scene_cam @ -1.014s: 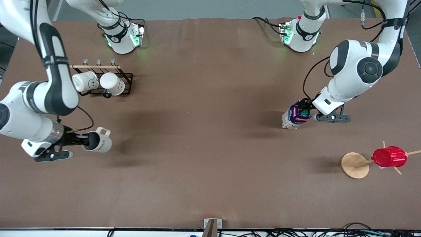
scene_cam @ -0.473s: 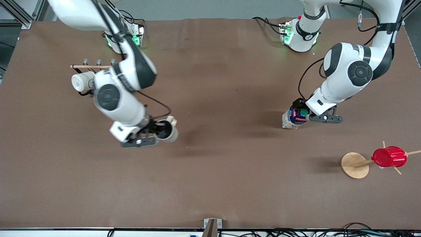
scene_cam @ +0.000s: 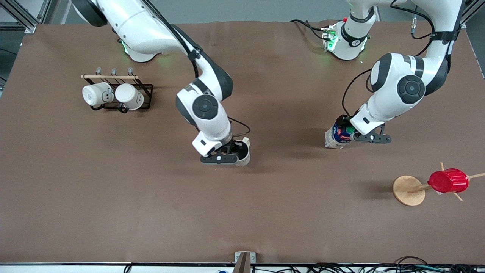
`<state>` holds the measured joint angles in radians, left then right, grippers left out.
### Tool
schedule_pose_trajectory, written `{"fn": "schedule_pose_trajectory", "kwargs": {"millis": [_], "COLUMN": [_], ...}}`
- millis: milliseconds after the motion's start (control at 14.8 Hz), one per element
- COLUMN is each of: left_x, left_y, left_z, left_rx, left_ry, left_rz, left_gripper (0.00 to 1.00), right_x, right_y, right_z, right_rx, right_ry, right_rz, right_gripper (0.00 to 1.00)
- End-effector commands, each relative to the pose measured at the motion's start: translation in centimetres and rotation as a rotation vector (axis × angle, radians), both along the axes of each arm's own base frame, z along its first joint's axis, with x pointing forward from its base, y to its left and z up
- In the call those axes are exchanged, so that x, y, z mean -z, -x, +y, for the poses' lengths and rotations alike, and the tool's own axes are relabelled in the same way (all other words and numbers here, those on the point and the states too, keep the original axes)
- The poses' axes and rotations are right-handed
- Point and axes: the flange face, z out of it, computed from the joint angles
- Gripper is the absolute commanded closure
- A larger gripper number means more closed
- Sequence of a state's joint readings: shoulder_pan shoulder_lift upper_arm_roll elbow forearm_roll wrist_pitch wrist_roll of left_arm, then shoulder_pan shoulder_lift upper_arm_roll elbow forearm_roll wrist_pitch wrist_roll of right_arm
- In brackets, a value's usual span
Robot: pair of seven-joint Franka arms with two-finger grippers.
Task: Place cup and milk on table
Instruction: 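Carry the mug upright to mid-table while the left gripper lifts the carton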
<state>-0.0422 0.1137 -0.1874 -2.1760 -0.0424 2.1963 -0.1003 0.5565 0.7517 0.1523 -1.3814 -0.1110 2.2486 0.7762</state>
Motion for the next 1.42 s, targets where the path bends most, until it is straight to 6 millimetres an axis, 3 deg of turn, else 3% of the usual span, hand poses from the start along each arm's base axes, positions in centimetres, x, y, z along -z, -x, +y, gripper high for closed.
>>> {"fn": "schedule_pose_trajectory", "kwargs": {"millis": [0,68,203,473,541,608,743,811,946,1081,1216,1351], "left_x": [0.0,-0.2,-0.9,-5.5,-6.5,-7.1,-7.8,-7.8,-7.2,-6.1,-5.4,-4.5], "left_y": [-0.1,-0.1,-0.5,-3.6,-4.4,-5.2,-6.8,-7.4,-8.1,-8.1,-8.1,-7.8], "left_z": [0.1,0.1,0.0,-1.6,-2.5,-3.5,-6.3,-8.0,-11.4,-14.4,-15.6,-16.7], "left_rx": [0.025,0.024,0.024,0.026,0.033,0.044,0.065,0.050,0.005,-0.015,-0.030,-0.038], "left_ry": [-0.010,-0.009,-0.007,0.013,0.019,0.025,0.038,0.043,0.051,0.052,0.040,0.026], "left_rz": [-0.014,-0.018,-0.027,-0.093,-0.103,-0.105,-0.094,-0.090,-0.087,-0.077,-0.075,-0.075], "left_gripper": [0.59,0.69,0.81,0.87,0.87,0.87,0.87,0.87,0.87,0.87,0.87,0.87], "right_x": [1.1,1.3,1.6,2.5,3.1,3.7,3.5,2.8,-0.2,-7.3,-14.7,-20.5], "right_y": [0.5,0.5,0.7,2.0,2.1,2.3,2.3,2.2,1.4,0.7,-0.4,-1.9], "right_z": [1.7,1.6,1.6,2.4,2.4,2.4,2.2,2.1,1.1,-0.9,-5.3,-11.6], "right_rx": [0.025,0.021,0.009,0.008,0.027,0.030,0.032,0.035,0.054,0.088,0.149,0.233], "right_ry": [0.014,0.025,0.040,0.056,0.060,0.065,0.069,0.071,0.076,0.080,0.096,0.113], "right_rz": [-0.029,-0.024,-0.031,-0.012,-0.006,0.002,0.005,0.003,-0.001,-0.027,-0.046,-0.056], "right_gripper": [1.00,1.00,1.00,0.97,0.92,0.82,0.24,0.00,0.00,0.00,0.00,0.00]}}
